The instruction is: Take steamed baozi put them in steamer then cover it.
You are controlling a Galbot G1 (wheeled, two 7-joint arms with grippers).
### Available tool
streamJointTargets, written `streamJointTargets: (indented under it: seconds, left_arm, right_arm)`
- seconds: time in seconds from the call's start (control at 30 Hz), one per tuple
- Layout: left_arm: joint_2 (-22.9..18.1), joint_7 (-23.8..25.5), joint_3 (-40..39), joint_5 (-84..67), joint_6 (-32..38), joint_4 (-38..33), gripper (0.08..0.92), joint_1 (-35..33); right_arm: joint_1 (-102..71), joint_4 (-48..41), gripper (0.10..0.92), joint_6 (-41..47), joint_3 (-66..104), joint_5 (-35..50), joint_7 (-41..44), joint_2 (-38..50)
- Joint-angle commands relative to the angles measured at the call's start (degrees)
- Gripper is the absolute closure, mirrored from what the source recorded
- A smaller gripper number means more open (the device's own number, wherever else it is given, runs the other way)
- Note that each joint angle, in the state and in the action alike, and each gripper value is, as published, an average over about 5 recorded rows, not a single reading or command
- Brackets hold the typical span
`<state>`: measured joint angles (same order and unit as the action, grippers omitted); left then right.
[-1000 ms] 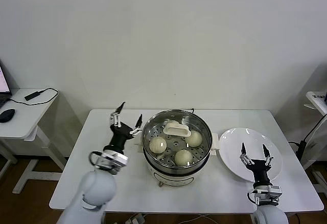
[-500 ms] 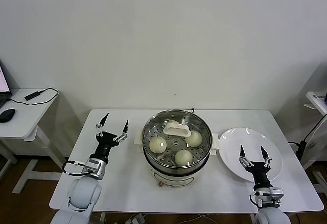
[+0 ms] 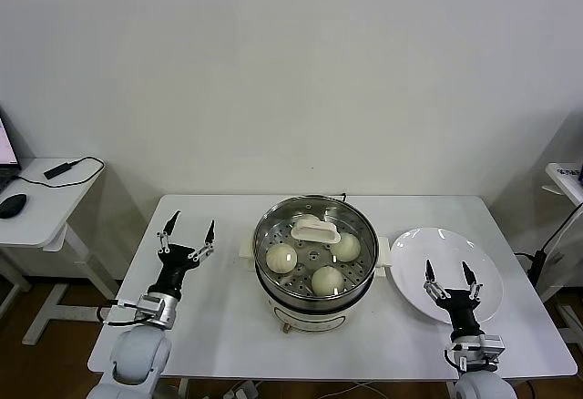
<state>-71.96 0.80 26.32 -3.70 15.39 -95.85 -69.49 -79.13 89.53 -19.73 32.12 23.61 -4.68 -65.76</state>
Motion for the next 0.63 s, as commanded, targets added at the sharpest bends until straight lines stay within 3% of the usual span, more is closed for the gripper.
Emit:
streamJointTargets:
  seconds: [0.03,0.63]
  left_arm:
    - [-0.03,0.39,0.64,-1.46,1.44,0.19,0.177,-1.57]
    - [-0.86,0.56,-0.07,-1.12,1.53,-1.50,0.177,-3.67]
  right_arm:
    - [-0.01,0.18,0.203,0.05,0.36,0.21,0.15,-0.09]
    - [-0.33,0.26,0.203,-0.41,1.15,0.30,0.69,-0.64]
